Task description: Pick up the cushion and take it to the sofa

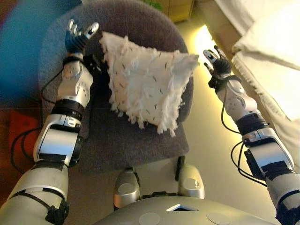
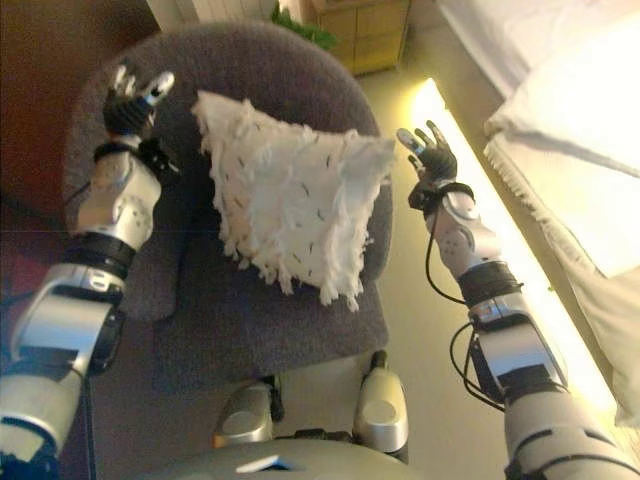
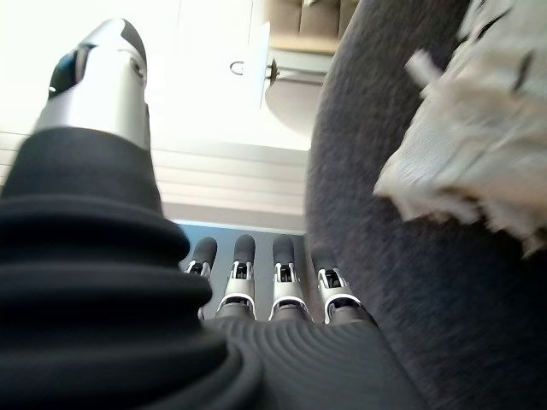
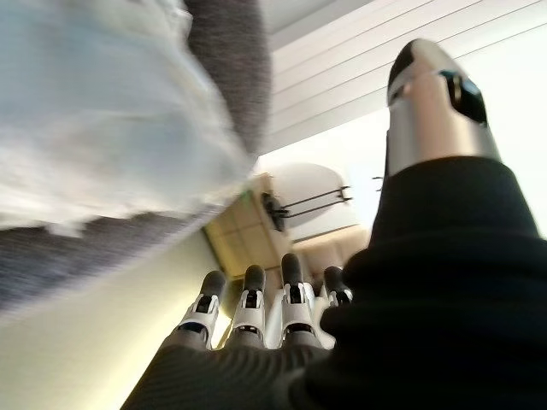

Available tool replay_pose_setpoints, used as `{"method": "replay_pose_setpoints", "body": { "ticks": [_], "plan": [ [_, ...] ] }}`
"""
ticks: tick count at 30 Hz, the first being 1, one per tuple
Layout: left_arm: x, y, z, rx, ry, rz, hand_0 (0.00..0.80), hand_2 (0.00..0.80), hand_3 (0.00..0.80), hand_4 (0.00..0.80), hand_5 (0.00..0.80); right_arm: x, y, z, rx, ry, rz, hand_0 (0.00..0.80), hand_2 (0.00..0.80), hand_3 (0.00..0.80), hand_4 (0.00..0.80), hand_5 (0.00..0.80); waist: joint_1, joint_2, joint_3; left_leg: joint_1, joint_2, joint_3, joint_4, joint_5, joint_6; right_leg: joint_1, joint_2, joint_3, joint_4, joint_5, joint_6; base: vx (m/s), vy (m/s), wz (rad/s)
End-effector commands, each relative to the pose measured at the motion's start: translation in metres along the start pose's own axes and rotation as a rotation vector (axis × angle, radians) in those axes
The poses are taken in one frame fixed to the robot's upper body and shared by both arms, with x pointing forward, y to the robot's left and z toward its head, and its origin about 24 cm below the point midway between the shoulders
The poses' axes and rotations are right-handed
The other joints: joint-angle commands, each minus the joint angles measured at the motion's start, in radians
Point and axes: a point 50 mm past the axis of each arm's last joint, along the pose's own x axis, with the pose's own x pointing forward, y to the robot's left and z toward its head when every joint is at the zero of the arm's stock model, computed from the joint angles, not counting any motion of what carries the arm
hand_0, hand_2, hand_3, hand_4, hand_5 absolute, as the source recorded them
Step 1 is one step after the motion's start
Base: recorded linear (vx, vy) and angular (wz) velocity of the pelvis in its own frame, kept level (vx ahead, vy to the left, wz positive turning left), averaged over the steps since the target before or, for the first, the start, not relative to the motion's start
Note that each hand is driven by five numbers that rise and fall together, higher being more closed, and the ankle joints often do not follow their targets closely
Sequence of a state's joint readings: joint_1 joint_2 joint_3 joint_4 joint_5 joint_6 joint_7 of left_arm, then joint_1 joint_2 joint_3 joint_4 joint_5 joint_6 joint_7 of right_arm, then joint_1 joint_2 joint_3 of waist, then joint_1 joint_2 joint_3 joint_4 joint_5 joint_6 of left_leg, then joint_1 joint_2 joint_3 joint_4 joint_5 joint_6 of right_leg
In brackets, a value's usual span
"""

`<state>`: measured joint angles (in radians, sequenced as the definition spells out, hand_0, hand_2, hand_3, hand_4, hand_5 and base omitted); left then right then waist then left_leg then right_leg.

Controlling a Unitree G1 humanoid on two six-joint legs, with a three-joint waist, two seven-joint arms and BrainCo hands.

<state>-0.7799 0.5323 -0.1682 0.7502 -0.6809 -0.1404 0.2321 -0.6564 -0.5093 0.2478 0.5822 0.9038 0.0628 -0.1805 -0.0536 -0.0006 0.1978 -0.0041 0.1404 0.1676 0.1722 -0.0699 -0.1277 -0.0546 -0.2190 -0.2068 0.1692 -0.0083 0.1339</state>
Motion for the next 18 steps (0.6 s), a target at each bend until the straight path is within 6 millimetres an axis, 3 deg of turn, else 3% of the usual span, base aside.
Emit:
{"method": "replay_pose_setpoints", "body": {
  "ticks": [1,5,10,18],
  "plan": [
    [-0.006,0.034,0.015,-0.035,-0.097,0.024,0.000,0.000,0.000,0.000,0.000,-0.015,-0.025,-0.006,-0.016,-0.057,-0.022,0.000,0.000,0.000,0.000,0.000,0.034,-0.043,-0.109,-0.038,0.002,0.008,0.026,0.009,-0.001,0.052,-0.014,-0.025,-0.051,-0.022,0.020,0.032,-0.026,0.03],
    [-0.042,0.042,-0.014,-0.111,-0.089,-0.020,0.000,0.000,0.000,0.000,0.000,-0.038,-0.044,-0.029,-0.062,-0.041,-0.051,0.000,0.000,0.000,0.000,0.000,0.049,-0.043,-0.127,0.001,-0.007,0.019,0.002,0.008,0.008,0.096,0.001,-0.035,-0.100,-0.007,0.019,0.027,-0.006,0.01],
    [-0.077,0.047,-0.035,-0.193,-0.055,-0.075,0.000,0.000,0.000,0.000,0.000,-0.062,-0.060,-0.047,-0.038,-0.022,-0.048,0.000,0.000,0.000,0.000,0.000,0.061,-0.046,-0.141,0.039,-0.016,0.029,-0.035,0.010,0.024,0.128,0.018,-0.038,-0.129,-0.002,0.016,0.002,0.005,-0.03],
    [-0.115,0.038,-0.052,-0.303,-0.044,-0.144,0.000,0.000,0.000,0.000,0.000,-0.094,-0.034,-0.061,-0.004,-0.109,0.120,0.000,0.000,0.000,0.000,0.000,0.063,-0.048,-0.136,0.059,-0.027,0.027,-0.083,0.027,0.041,0.136,0.036,-0.038,-0.139,-0.001,0.012,-0.036,0.015,0.02]
  ]
}}
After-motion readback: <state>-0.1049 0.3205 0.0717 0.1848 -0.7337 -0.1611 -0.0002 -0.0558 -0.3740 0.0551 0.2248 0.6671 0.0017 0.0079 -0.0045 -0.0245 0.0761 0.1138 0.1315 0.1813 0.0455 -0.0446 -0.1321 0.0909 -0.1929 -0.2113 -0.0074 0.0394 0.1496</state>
